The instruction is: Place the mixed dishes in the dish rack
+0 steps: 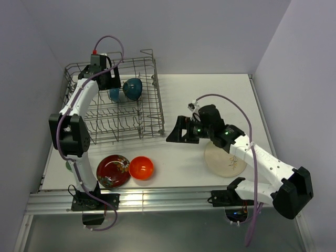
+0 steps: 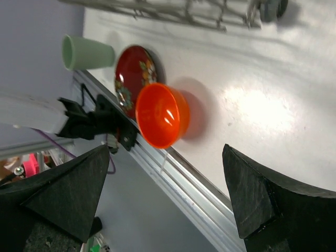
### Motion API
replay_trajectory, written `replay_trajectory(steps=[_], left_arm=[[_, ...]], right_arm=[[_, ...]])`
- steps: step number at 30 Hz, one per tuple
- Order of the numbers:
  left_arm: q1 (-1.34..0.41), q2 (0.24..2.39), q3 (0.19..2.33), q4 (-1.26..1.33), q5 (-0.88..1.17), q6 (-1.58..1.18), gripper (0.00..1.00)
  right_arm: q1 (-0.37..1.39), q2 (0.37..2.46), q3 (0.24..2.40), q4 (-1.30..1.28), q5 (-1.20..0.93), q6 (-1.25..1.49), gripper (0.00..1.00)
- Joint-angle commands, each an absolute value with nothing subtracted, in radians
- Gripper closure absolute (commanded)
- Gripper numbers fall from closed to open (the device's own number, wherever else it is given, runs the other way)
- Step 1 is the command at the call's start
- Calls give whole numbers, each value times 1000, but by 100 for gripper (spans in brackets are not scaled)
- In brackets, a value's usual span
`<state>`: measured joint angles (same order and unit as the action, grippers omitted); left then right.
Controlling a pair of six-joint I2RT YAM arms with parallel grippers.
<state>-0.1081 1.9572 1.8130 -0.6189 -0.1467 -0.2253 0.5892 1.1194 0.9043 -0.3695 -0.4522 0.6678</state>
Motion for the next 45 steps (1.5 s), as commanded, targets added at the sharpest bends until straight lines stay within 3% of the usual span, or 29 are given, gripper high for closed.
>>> replay_trajectory(steps=[1,5,12,16,24,26,27,28,30,31,34,36,38,39,42,45], left_arm=[[-106,1823,1819,-656,-222,-299,1],[-107,1666,1766,-721,-302,-409,1],[-109,1188,1410,-569,-11,-566,5],[-109,1057,1301,-589,83,-588,5],[-109,945,1287,-680,71,-563,5],[-109,934,1273,-681,71,-561,5],[-109,930,1255,-680,72,-561,5],[-109,927,1246,-678,75,-564,5],[-109,917,1224,-670,84,-569,6],[-109,916,1221,-669,90,-572,6],[-109,923,1229,-680,142,-584,7],[-109,939,1244,-683,248,-592,28],[-109,948,1238,-660,377,-606,34],[-110,951,1214,-611,566,-612,32],[-139,950,1126,-491,852,-713,20],[-201,899,1051,-341,874,-823,7]], right_arm=[[646,1095,839,-272,-382,702,5],[742,1144,766,-200,-348,744,7],[887,1328,767,-83,-287,830,17],[960,1454,834,-139,-186,851,20],[1040,1620,919,-129,-140,897,31],[1049,1640,931,-133,-134,907,41],[1060,1649,936,-138,-118,911,51],[1063,1646,937,-149,-107,919,72],[1068,1614,927,-156,-84,931,97],[1071,1597,908,-166,-56,936,100],[1072,1485,868,-208,6,948,100],[1071,1375,853,-230,35,945,100],[1054,1266,839,-247,20,927,100],[1045,1235,848,-264,6,917,100],[1011,1142,925,-349,6,874,100],[954,1092,1026,-422,-21,822,100]])
